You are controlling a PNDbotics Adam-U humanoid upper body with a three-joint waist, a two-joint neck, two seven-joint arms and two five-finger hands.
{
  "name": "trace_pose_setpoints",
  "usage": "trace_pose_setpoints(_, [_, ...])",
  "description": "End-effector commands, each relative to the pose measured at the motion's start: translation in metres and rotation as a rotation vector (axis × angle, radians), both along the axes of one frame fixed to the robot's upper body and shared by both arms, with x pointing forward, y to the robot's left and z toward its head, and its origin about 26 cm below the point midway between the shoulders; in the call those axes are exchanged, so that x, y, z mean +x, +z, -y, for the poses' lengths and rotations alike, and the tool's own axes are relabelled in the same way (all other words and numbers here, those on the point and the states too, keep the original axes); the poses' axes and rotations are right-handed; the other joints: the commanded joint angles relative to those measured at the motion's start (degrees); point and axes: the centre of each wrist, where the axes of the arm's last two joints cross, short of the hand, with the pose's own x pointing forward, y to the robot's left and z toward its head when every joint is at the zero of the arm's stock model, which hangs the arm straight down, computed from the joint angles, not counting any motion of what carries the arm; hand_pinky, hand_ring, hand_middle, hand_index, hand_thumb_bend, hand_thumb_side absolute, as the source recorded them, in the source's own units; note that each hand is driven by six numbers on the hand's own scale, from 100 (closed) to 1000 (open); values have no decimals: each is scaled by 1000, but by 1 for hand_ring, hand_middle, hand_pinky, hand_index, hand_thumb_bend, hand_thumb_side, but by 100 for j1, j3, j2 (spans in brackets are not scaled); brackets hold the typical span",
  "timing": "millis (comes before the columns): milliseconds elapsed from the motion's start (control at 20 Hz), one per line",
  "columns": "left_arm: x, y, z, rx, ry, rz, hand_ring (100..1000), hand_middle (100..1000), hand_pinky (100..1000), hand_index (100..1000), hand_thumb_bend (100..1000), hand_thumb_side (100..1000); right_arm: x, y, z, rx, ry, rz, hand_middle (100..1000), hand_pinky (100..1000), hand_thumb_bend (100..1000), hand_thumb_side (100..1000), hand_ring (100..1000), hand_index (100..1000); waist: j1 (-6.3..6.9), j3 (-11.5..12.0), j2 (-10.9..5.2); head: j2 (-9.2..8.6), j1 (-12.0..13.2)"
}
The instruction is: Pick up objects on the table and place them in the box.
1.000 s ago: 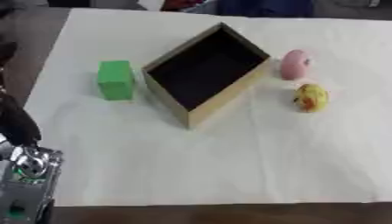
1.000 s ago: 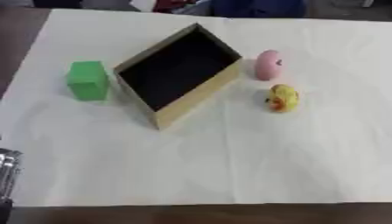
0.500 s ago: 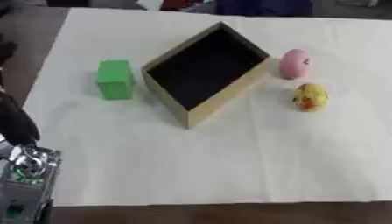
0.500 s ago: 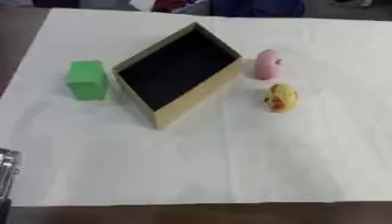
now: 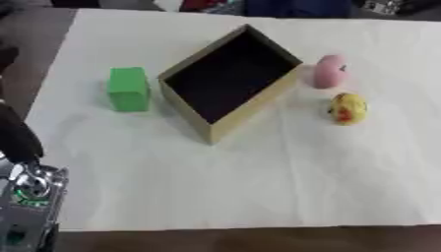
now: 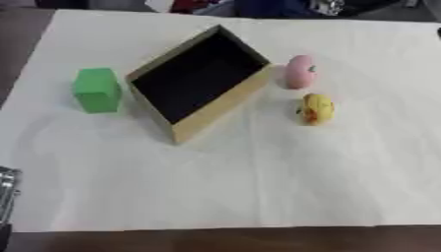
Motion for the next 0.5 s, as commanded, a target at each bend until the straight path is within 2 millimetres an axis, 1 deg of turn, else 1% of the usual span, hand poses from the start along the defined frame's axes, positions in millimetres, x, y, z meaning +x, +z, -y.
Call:
trace_pose_setpoints(50, [-2,6,0,17,-10,21,637,629,750,835,254,1000,1,11,-10,-36,14,26,831,924,200,1000,978,876,13,12,-153,-15,-27])
trace_pose_setpoints(100, [-2,7,0,17,-11,21,637,629,750,835,254,1000,2,9,-13,-46,16,24,835,926,229,1000,980,880,15,17,-153,-16,-37])
trace_pose_setpoints(150, [-2,7,0,17,-12,21,637,629,750,835,254,1000,4,8,-16,-58,16,22,839,931,307,1000,987,885,17,23,-152,-18,-43])
trace_pose_setpoints(250, [-2,7,0,16,-12,22,637,629,750,835,254,1000,7,4,-18,-91,10,20,847,937,351,1000,997,892,19,37,-149,-25,-48])
trace_pose_setpoints(300, [-2,7,0,15,-12,22,636,629,750,835,254,1000,8,2,-18,-109,5,19,858,944,406,1000,1000,899,19,41,-148,-28,-45])
trace_pose_setpoints(350, [-2,7,0,15,-12,22,636,629,750,835,254,1000,9,1,-18,-128,1,19,862,948,437,1000,1000,904,18,41,-147,-32,-40])
trace_pose_setpoints(450, [-2,7,0,14,-12,23,636,629,750,835,254,1000,10,-1,-16,-160,-7,18,868,951,463,1000,1000,910,17,39,-146,-40,-33])
trace_pose_setpoints(500, [-2,7,0,14,-12,23,636,630,750,835,254,1000,10,-2,-15,-176,-12,19,878,955,523,1000,1000,912,17,34,-144,-47,-30])
